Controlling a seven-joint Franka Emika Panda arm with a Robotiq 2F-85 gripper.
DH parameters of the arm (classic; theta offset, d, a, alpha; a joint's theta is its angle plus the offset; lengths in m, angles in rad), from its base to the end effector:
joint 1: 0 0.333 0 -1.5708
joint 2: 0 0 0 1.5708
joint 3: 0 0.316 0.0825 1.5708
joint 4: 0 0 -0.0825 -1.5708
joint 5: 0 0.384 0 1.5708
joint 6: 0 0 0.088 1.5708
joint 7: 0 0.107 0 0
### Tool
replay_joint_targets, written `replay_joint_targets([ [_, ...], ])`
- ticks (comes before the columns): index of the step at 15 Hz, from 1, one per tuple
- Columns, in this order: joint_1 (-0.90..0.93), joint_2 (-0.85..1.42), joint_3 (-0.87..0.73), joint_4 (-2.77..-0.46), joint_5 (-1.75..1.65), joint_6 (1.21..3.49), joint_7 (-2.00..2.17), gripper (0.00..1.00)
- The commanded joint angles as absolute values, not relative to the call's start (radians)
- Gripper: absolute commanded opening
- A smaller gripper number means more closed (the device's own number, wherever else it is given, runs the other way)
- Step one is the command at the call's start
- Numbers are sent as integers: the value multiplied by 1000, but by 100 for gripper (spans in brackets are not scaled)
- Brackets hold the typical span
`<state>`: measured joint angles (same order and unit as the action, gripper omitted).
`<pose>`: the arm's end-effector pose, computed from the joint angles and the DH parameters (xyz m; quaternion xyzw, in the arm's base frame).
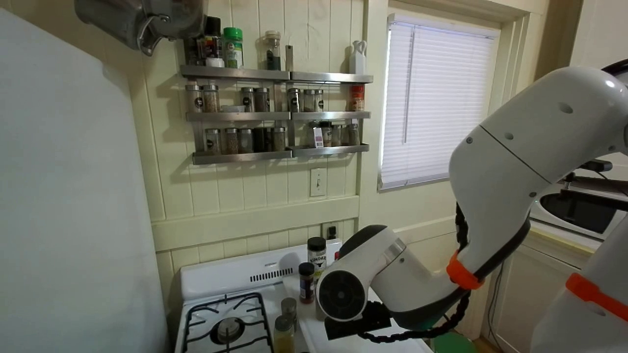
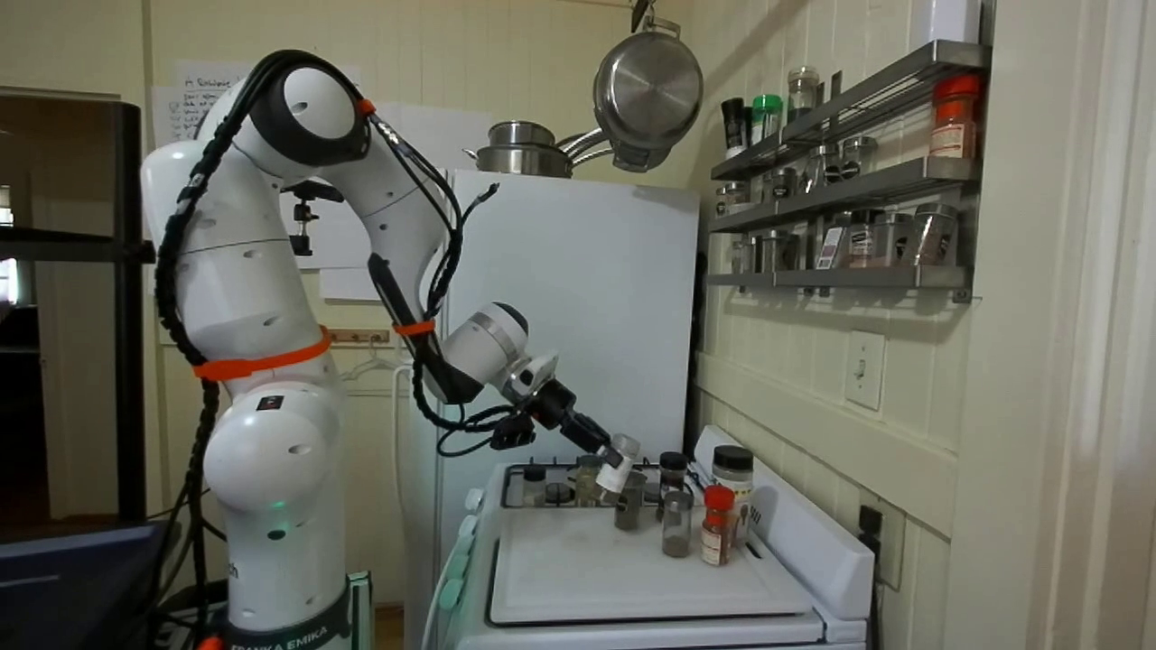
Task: Remove the bottle from the top shelf
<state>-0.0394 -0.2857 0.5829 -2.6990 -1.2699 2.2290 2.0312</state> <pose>0.3539 0.1659 0.3082 0.8351 -0.2269 0.4290 0.2590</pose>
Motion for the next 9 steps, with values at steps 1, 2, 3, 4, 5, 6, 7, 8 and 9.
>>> replay_joint_targets([
  [1, 70, -266, 476, -2696, -1291, 2196, 2042, 44],
  [2, 69, -266, 476, -2696, -1291, 2196, 2044, 19],
  [3, 80, -246, 467, -2689, -1311, 2186, 2065, 19],
  [4, 103, -231, 441, -2687, -1317, 2182, 2077, 19],
  [5, 121, -214, 425, -2689, -1326, 2170, 2098, 19],
  [6, 136, -198, 410, -2695, -1339, 2164, 2123, 19],
  [7, 150, -183, 397, -2704, -1347, 2155, 2151, 19],
  [8, 162, -167, 387, -2708, -1357, 2151, 2182, 19],
  [9, 172, -151, 378, -2710, -1374, 2140, 2209, 19],
])
